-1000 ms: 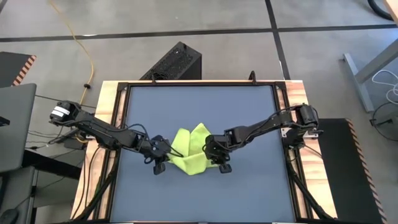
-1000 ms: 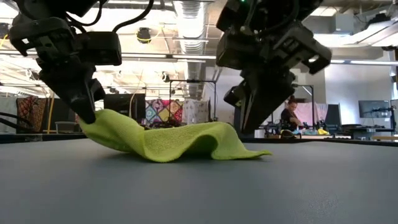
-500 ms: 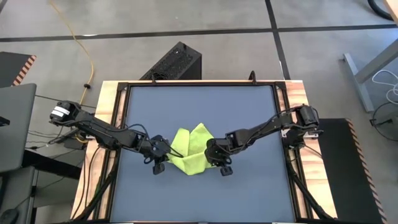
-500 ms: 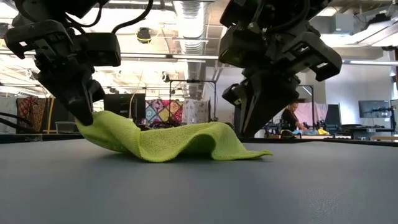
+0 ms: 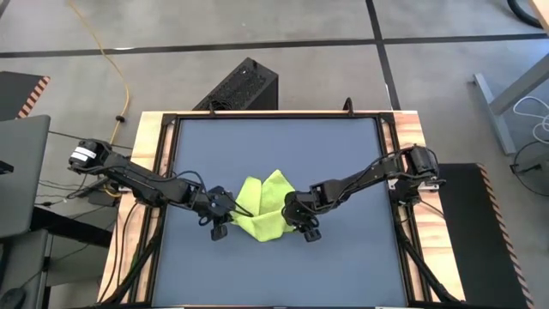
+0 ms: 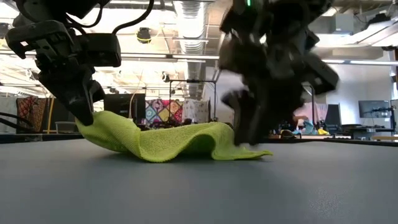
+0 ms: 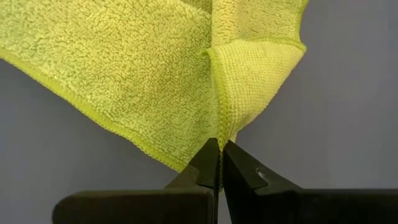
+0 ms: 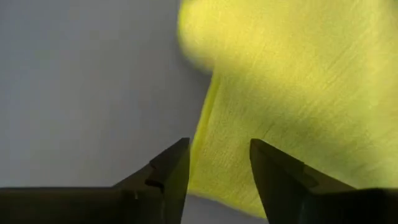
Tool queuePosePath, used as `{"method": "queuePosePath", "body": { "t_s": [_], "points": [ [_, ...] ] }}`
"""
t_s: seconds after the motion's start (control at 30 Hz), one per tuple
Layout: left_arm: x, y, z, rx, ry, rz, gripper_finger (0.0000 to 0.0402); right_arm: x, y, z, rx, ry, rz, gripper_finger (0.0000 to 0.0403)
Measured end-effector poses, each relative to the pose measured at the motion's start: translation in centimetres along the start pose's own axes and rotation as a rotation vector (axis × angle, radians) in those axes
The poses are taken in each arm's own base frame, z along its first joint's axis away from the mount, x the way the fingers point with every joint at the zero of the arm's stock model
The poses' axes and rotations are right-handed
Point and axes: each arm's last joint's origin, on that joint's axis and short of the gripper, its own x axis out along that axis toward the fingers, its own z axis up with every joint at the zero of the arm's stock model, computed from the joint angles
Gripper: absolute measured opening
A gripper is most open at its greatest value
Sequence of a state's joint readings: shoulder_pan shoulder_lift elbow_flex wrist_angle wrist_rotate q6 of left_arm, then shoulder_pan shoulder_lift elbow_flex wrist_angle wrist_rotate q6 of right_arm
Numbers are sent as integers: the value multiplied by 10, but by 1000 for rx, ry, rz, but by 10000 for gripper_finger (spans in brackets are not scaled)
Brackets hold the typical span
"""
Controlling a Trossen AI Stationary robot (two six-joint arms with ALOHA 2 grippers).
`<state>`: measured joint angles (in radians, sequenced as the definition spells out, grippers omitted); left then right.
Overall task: Roll towel
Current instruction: Roll the green microfiber towel
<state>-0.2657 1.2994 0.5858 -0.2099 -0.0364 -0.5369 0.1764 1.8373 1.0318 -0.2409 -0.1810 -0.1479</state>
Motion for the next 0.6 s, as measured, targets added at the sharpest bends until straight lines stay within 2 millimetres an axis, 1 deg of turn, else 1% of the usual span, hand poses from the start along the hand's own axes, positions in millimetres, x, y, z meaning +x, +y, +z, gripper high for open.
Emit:
{"method": "queuePosePath", "body": {
  "t_s": [0.07, 0.13, 0.17, 0.23, 0.3, 0.33, 0.37, 0.5, 0.6],
  "points": [
    [0, 0, 0, 0, 1, 5, 0, 9, 0, -7, 28, 19, 10, 182],
    [0, 0, 0, -7, 2, 6, 0, 18, 1, -16, 66, 50, 21, 159],
    [0, 0, 0, -8, 1, 5, 0, 21, 1, -19, 99, 66, 16, 141],
    [0, 0, 0, -10, 0, 5, 0, 21, 0, -22, 161, 88, 12, 92],
    [0, 0, 0, -10, -5, 4, 0, 16, -1, -24, 210, 120, 26, 34],
    [0, 0, 0, -10, -6, 9, 0, 11, 0, -26, 220, 142, 42, 21],
    [0, 0, 1, -10, -11, 13, 0, 6, 2, -27, 226, 158, 56, 18],
    [0, 1, 1, -11, -15, 25, 0, -17, 8, -31, 245, 229, 93, 34],
    [0, 1, 1, -23, -20, 32, 0, -35, 14, -39, 272, 316, 94, 26]
  ]
}}
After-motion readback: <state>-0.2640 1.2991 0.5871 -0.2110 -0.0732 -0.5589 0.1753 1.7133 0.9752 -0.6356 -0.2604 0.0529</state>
